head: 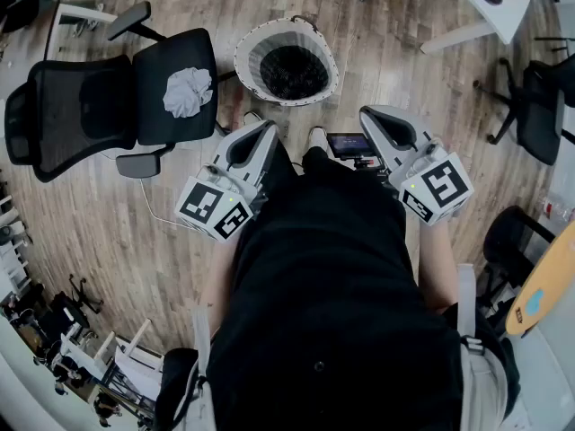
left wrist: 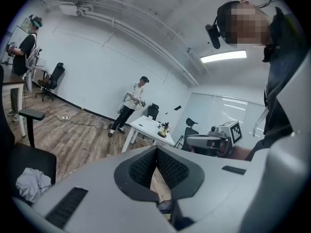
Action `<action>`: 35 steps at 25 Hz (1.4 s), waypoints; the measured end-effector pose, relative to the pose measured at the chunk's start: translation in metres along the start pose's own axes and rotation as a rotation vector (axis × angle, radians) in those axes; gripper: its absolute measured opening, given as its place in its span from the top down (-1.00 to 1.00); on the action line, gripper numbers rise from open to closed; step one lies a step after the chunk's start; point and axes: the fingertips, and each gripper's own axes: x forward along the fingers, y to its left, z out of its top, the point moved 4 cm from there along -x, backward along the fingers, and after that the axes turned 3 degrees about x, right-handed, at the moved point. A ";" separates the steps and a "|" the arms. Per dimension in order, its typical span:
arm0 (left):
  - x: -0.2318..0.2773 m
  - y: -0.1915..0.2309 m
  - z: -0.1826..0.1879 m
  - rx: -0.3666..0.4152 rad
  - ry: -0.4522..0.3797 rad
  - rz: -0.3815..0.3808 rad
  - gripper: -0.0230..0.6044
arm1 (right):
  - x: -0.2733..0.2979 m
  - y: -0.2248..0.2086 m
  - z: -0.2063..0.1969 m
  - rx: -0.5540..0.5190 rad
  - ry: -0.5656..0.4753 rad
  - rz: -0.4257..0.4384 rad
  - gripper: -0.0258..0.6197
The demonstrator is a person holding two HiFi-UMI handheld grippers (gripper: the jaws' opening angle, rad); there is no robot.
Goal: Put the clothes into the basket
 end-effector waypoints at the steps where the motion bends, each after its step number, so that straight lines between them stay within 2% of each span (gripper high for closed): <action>1: -0.001 0.000 -0.001 0.003 -0.003 0.001 0.89 | 0.000 0.000 0.001 -0.004 -0.003 0.002 0.87; 8: -0.014 0.003 -0.006 -0.012 -0.032 0.040 0.89 | 0.001 0.008 0.001 -0.041 0.004 0.010 0.87; 19: -0.047 0.028 -0.016 -0.042 0.008 0.165 0.89 | 0.021 0.020 -0.008 -0.003 0.036 0.064 0.87; 28: -0.058 0.096 -0.021 -0.084 0.006 0.207 0.89 | 0.068 0.023 0.005 -0.008 0.078 0.058 0.87; 35: -0.064 0.163 -0.005 -0.043 0.046 0.226 0.89 | 0.140 0.026 0.043 -0.030 0.097 0.086 0.87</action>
